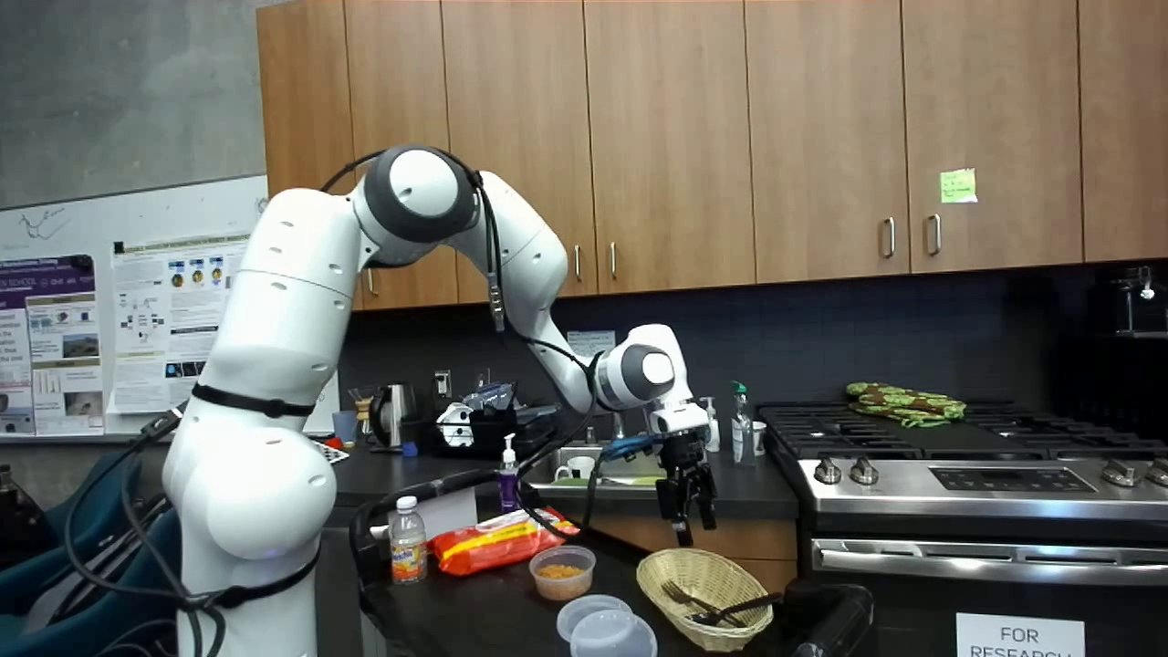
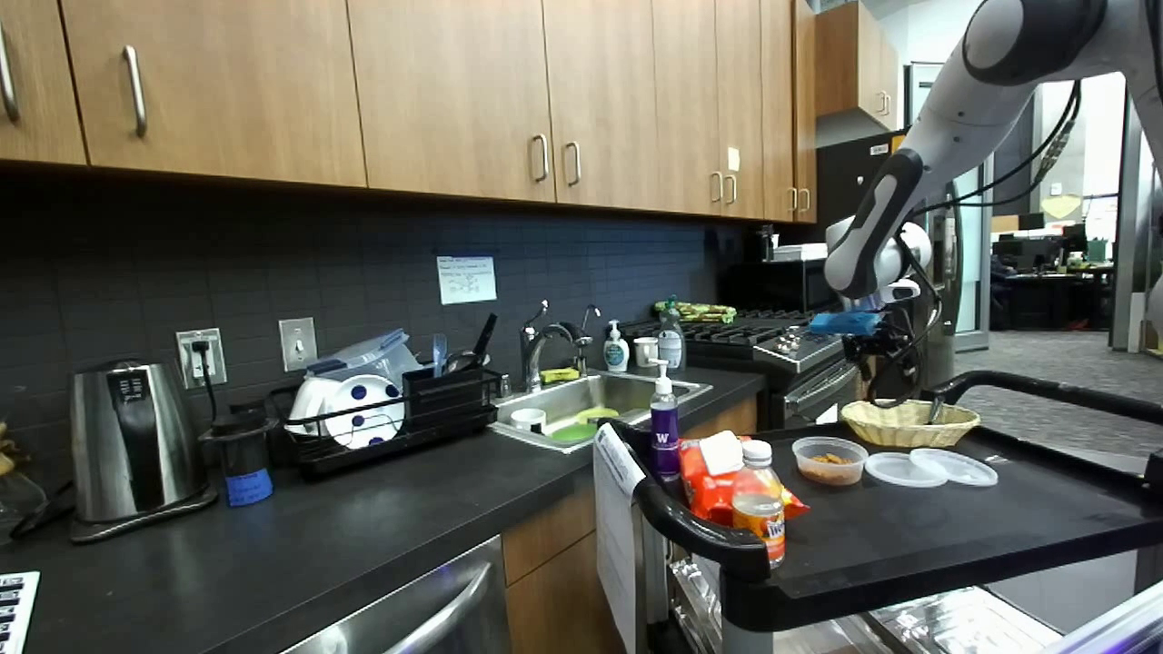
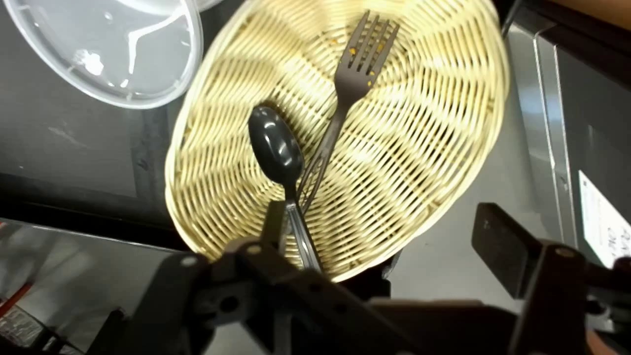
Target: Remove the plastic fork from the lunchbox and put it in the basket on the right
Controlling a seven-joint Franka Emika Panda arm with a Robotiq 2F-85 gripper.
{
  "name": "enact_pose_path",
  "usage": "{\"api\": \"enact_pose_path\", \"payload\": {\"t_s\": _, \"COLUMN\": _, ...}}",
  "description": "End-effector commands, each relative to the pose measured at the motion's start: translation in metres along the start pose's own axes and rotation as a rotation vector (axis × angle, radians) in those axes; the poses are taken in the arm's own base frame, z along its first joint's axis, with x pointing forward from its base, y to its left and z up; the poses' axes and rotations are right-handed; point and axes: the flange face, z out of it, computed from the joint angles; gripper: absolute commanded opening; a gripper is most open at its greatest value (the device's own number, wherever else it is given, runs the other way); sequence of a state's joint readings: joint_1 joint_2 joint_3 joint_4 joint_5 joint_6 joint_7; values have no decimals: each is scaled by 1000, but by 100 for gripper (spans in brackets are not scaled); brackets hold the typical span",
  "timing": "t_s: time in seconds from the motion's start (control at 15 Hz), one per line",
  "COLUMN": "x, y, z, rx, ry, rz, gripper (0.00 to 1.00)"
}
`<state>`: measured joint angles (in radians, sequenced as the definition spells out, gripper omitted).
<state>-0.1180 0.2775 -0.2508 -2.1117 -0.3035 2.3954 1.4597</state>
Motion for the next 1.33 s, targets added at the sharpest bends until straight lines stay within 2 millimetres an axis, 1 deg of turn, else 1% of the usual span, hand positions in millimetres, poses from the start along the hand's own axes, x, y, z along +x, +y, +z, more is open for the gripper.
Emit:
{"api": "enact_pose_path", "payload": {"t_s": 0.0, "x": -32, "y": 16, "z": -34, "rx": 68, "ry": -31, "rz": -140, "gripper": 100}}
{"api": "enact_pose_path", "payload": {"t_s": 0.27, "x": -75, "y": 22, "z": -62, "rx": 125, "ry": -59, "rz": -327, "gripper": 100}}
{"api": "enact_pose_path", "payload": {"t_s": 0.47, "x": -99, "y": 30, "z": -78, "rx": 169, "ry": -71, "rz": -493, "gripper": 100}}
{"api": "enact_pose_path", "payload": {"t_s": 0.67, "x": -111, "y": 39, "z": -87, "rx": 195, "ry": -66, "rz": -667, "gripper": 100}}
{"api": "enact_pose_path", "payload": {"t_s": 1.13, "x": -124, "y": 57, "z": -106, "rx": 245, "ry": -49, "rz": -1062, "gripper": 100}}
{"api": "enact_pose_path", "payload": {"t_s": 1.2, "x": -120, "y": 44, "z": -97, "rx": 217, "ry": -45, "rz": -982, "gripper": 100}}
{"api": "enact_pose_path", "payload": {"t_s": 1.27, "x": -121, "y": 45, "z": -98, "rx": 220, "ry": -45, "rz": -992, "gripper": 100}}
